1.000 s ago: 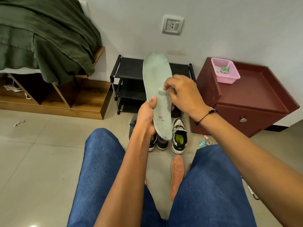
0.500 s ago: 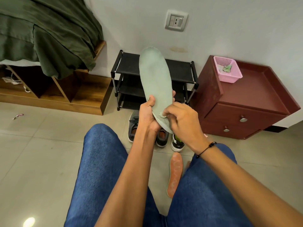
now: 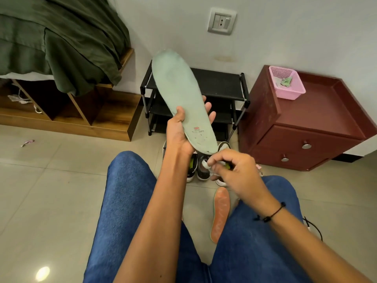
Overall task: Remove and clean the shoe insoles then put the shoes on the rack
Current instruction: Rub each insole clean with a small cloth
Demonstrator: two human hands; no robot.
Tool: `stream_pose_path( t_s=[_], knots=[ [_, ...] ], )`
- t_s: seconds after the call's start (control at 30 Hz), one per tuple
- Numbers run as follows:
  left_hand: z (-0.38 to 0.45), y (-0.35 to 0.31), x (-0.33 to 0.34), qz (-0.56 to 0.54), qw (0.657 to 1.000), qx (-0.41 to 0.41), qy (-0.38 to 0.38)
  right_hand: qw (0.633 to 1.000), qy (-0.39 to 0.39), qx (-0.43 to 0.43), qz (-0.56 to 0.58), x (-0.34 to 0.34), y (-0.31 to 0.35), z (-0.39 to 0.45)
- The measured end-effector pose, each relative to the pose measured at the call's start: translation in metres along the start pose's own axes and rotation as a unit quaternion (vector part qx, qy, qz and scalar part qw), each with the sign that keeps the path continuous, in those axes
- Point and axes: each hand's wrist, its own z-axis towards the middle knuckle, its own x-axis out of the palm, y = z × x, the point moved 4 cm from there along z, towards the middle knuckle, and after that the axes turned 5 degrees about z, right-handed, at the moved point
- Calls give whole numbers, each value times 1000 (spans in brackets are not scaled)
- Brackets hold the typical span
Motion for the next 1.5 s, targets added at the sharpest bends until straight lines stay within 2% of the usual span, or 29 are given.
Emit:
stream_pose_path(
  t_s=[0.13, 0.3, 0.4, 0.5, 0.57, 0.63, 0.73, 0.8, 0.9, 1.0, 1.1, 1.17, 1.3, 1.4, 1.5],
  knots=[
    [-1, -4, -9, 23, 999, -3, -26, 998, 45, 24, -46, -25, 18, 12],
    [-3, -2, 3, 67, 997, -5, -31, 992, -10, -69, -103, -40, 55, 52],
    [-4, 0, 12, 80, 997, -1, -25, 960, -5, -148, -238, -20, 61, 75],
    [0, -1, 14, 38, 999, 1, -8, 925, -3, -188, -331, 1, 51, 76],
    [3, -2, 14, 21, 1000, 4, 6, 928, -45, -193, -315, 8, 42, 64],
    [5, 0, 15, 7, 1000, -5, 23, 950, -92, -174, -244, 9, 36, 50],
    [9, 7, 18, -19, 999, -9, 42, 980, -123, -82, -131, 5, 31, 35],
    [10, 11, 18, -27, 999, -14, 45, 988, -124, -25, -92, 2, 27, 30],
    [11, 14, 20, 56, 997, -29, 44, 989, -135, 0, -66, 0, 25, 31],
    [12, 21, 28, 164, 984, -53, 35, 978, -183, -47, -87, -4, 31, 42],
    [14, 24, 25, 193, 981, -35, 11, 982, -155, -50, -91, -9, 34, 53],
    [14, 20, 20, 176, 984, -18, 12, 985, -136, -49, -94, -17, 36, 56],
    [14, 15, 19, 152, 987, -8, 55, 968, -179, -92, -149, -38, 38, 64],
    [10, 17, 27, 112, 991, -4, 80, 946, -165, -122, -250, -23, 32, 65],
    [8, 17, 28, 92, 992, -10, 80, 945, -176, -113, -250, -11, 25, 61]
  ],
)
